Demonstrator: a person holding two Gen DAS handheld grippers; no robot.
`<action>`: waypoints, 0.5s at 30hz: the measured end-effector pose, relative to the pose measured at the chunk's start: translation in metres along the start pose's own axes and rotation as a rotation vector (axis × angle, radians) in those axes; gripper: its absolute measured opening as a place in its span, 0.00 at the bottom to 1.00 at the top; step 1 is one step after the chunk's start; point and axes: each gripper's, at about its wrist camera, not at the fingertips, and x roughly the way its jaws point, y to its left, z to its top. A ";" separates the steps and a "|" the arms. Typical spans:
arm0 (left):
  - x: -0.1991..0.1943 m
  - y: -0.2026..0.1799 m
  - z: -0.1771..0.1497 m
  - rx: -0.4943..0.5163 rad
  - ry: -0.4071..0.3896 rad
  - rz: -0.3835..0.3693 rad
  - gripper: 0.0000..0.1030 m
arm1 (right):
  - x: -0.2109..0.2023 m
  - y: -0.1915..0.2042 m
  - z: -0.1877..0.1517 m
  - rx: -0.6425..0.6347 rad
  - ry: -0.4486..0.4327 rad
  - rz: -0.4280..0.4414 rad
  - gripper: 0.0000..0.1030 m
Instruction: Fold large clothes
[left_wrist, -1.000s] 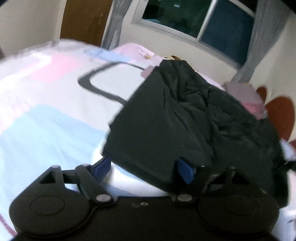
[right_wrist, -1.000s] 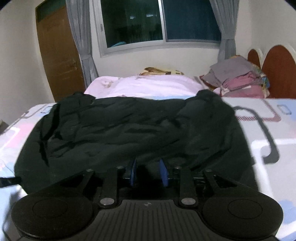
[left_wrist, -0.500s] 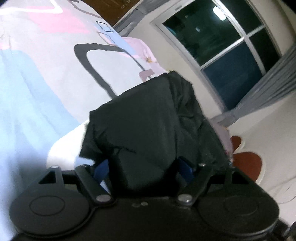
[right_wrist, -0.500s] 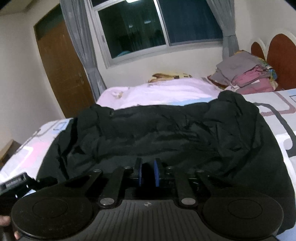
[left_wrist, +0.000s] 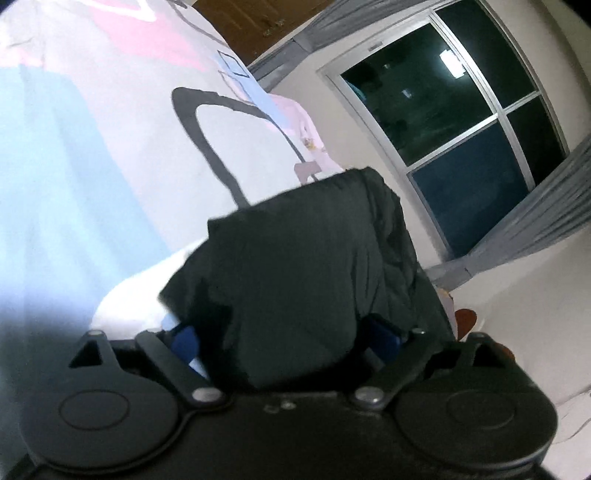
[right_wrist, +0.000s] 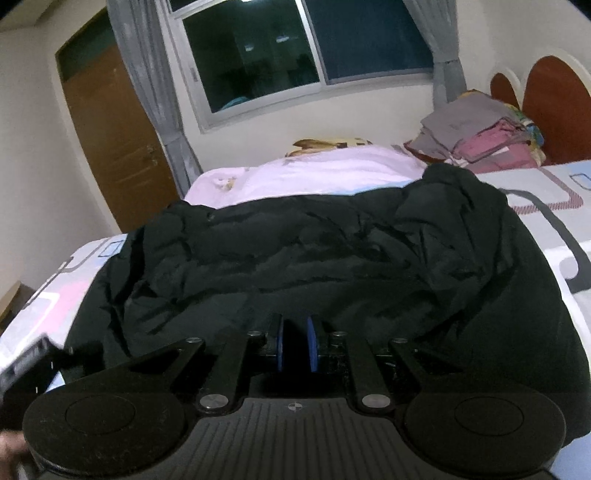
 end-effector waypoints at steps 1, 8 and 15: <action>0.002 0.001 0.002 -0.007 0.001 -0.003 0.79 | 0.001 0.000 -0.001 0.005 0.002 -0.002 0.13; 0.006 0.001 0.010 0.026 0.057 -0.035 0.52 | 0.000 0.001 0.001 0.018 0.002 -0.015 0.13; 0.013 0.005 0.013 0.022 0.082 -0.039 0.54 | -0.003 0.004 0.004 0.026 0.001 -0.028 0.13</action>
